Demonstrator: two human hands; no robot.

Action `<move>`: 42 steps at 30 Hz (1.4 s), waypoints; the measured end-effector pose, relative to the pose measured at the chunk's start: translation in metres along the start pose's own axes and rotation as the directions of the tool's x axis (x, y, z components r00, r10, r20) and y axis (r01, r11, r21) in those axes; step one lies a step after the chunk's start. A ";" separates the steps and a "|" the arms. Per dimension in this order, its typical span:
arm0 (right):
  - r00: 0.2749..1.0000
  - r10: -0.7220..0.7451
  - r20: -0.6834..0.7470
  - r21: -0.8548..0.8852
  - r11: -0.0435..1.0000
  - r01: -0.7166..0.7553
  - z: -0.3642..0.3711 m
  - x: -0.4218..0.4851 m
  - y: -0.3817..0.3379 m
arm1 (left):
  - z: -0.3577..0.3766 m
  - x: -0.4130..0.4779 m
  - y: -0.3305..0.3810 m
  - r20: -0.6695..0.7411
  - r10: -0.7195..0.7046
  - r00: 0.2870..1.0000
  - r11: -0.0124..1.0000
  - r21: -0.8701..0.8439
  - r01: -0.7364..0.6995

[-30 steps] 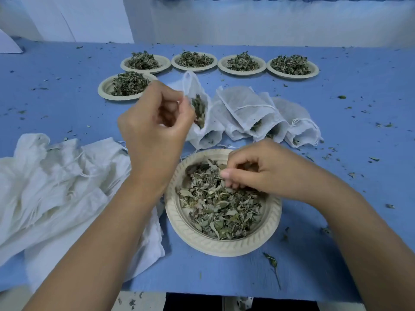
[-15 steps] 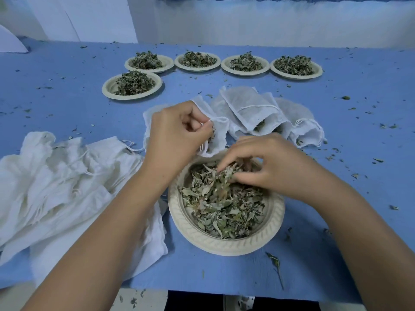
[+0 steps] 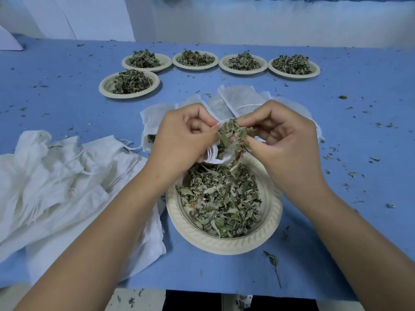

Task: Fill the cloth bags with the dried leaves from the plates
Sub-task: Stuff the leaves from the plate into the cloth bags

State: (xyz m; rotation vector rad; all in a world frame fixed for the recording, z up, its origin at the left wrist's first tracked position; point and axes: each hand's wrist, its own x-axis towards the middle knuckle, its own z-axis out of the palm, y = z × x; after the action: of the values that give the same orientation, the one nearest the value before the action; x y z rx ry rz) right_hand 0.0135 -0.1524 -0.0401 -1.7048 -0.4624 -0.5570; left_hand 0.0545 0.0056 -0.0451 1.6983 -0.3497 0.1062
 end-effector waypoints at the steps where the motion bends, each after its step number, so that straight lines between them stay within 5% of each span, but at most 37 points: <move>1: 1.000 -0.008 -0.016 -0.055 0.998 0.007 0.000 -0.001 0.001 | 0.000 -0.001 0.001 -0.007 0.017 1.000 1.000 -0.004 -0.017; 8: 0.963 -0.216 0.162 -0.483 0.834 0.268 0.002 -0.002 0.009 | 0.000 -0.005 0.004 -0.024 0.135 0.991 0.990 -0.027 -0.136; 12: 0.937 -0.137 0.322 -0.452 0.847 0.280 -0.003 0.002 0.007 | -0.002 -0.003 0.003 -0.086 0.133 0.987 0.991 -0.013 -0.134; 15: 0.963 -0.077 0.257 -0.381 0.908 0.174 -0.008 0.005 0.005 | -0.002 -0.002 0.002 -0.122 0.130 0.984 0.992 0.011 -0.129; 19: 0.966 -0.222 0.129 -0.337 0.907 0.254 -0.005 0.001 0.003 | 0.000 -0.005 0.001 -0.095 0.156 0.983 0.987 0.046 -0.152; 25: 0.922 -0.229 0.312 -0.508 0.780 0.366 -0.001 0.000 0.009 | 0.002 -0.007 0.002 -0.059 0.183 0.981 0.983 0.040 -0.181; 31: 0.908 -0.386 0.163 -0.421 0.805 0.418 -0.007 -0.001 -0.001 | 0.000 -0.004 0.003 -0.127 0.116 0.985 0.993 0.003 -0.116; 33: 0.880 -0.396 0.261 -0.466 0.747 0.474 -0.002 -0.003 -0.002 | 0.000 -0.005 0.005 -0.076 0.125 0.989 0.990 -0.056 -0.130; 38: 0.842 -0.116 0.527 -0.606 0.643 0.468 0.001 -0.002 0.003 | 0.001 -0.006 0.005 0.014 0.150 0.989 0.985 -0.089 -0.148; 42: 0.863 -0.360 0.355 -0.582 0.637 0.505 -0.012 0.002 0.000 | -0.001 -0.004 0.005 -0.053 0.107 0.993 0.990 -0.083 -0.112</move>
State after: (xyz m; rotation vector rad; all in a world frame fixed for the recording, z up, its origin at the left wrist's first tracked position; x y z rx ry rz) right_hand 0.0137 -0.1638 -0.0366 -2.3708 -0.9320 -0.9899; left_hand 0.0498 0.0068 -0.0413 1.5884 -0.4060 0.2100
